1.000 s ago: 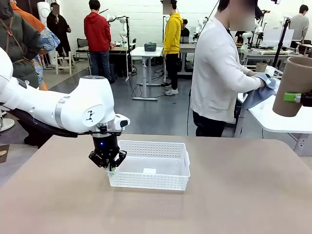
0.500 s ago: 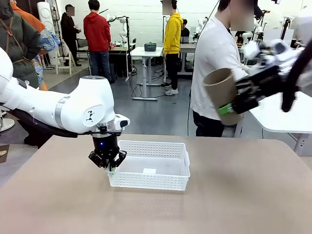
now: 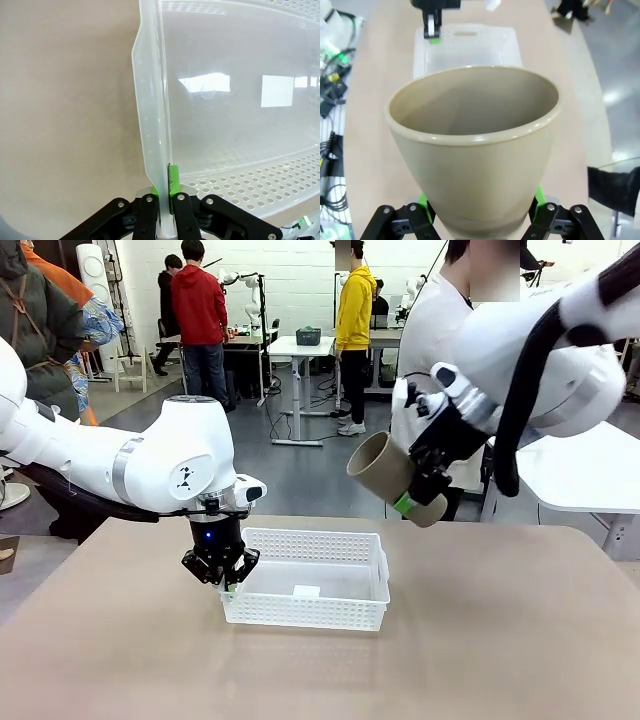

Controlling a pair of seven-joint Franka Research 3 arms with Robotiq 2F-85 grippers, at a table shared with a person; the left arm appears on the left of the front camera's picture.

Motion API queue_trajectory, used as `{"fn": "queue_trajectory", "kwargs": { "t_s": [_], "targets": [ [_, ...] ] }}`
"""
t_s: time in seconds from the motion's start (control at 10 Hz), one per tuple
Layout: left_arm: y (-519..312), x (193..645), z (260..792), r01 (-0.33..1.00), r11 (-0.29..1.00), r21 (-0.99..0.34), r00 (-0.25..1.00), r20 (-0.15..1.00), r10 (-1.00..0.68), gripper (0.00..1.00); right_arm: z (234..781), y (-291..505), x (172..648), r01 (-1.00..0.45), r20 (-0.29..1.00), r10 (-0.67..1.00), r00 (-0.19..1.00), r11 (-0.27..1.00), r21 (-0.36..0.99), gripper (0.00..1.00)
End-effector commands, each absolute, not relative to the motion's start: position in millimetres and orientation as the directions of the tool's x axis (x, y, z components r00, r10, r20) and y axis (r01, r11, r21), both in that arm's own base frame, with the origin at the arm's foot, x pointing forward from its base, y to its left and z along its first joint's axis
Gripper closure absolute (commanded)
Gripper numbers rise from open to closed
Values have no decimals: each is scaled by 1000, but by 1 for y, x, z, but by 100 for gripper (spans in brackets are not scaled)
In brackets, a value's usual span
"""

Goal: Clean and organize the cups into the basket.
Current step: Pick up the Organizing basket and move it to the center of the table, then pick up the Reusable plastic cup from the right side of the table and place it inside the Organizing basket.

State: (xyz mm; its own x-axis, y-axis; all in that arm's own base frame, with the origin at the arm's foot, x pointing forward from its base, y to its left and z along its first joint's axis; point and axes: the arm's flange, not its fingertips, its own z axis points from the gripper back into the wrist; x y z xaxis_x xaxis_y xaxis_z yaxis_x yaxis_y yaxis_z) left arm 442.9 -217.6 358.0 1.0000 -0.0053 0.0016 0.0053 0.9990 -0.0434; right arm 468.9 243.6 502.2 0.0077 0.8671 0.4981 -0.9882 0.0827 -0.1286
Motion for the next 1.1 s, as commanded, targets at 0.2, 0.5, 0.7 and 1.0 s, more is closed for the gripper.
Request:
{"fn": "queue_trajectory", "kwargs": {
  "t_s": [0.2,0.5,0.7,1.0],
  "targets": [
    [-218,444,359,3,999,-47,1000,9,-2,100,484,308,478,-993,393,920,-6,40,-109,17],
    [-218,444,359,3,999,-47,1000,9,-2,100,447,340,478,-998,351,936,-16,5,-60,17],
    [-218,444,359,3,999,-47,1000,9,-2,100,409,351,481,-1000,295,955,-5,-3,-6,17],
    [-218,444,359,3,999,-47,1000,9,-2,100,374,366,482,-999,243,970,-14,-22,29,17]
  ]
}}
